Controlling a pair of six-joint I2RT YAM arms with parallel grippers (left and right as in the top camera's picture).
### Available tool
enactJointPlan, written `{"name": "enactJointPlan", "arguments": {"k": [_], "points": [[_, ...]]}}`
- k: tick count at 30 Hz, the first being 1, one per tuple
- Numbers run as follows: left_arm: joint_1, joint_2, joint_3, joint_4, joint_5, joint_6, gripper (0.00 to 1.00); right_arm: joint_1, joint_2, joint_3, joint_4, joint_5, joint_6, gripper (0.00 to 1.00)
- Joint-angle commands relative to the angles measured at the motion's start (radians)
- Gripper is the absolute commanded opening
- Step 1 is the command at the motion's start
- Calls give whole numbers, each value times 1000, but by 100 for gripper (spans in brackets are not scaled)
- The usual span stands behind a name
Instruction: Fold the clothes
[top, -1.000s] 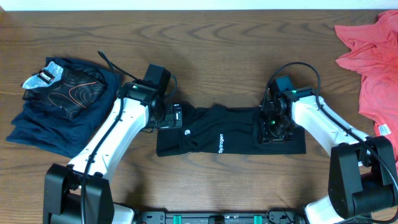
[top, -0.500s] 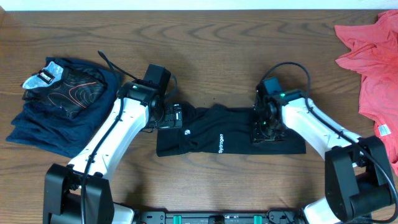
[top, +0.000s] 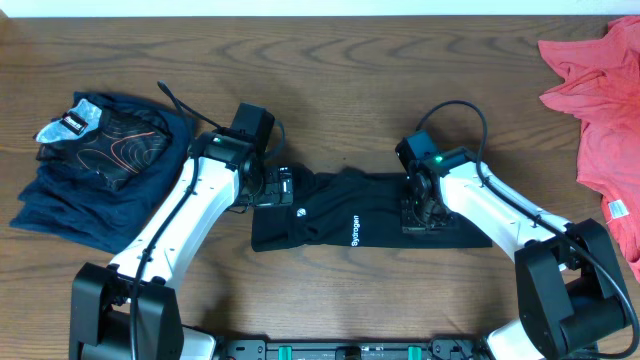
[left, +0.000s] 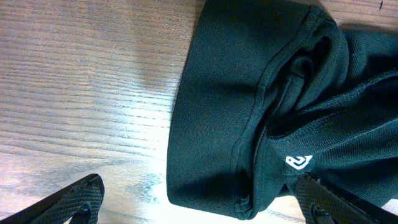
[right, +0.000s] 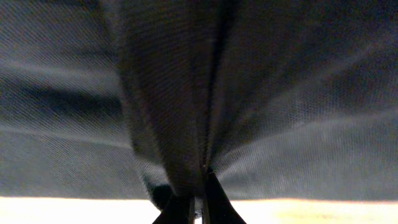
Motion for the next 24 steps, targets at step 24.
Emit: {"name": "enactJointPlan", "arguments": {"k": [24], "points": [[6,-8,16,-3,-2,-13,98,27,-9,6,91,-77,-2,38]]}}
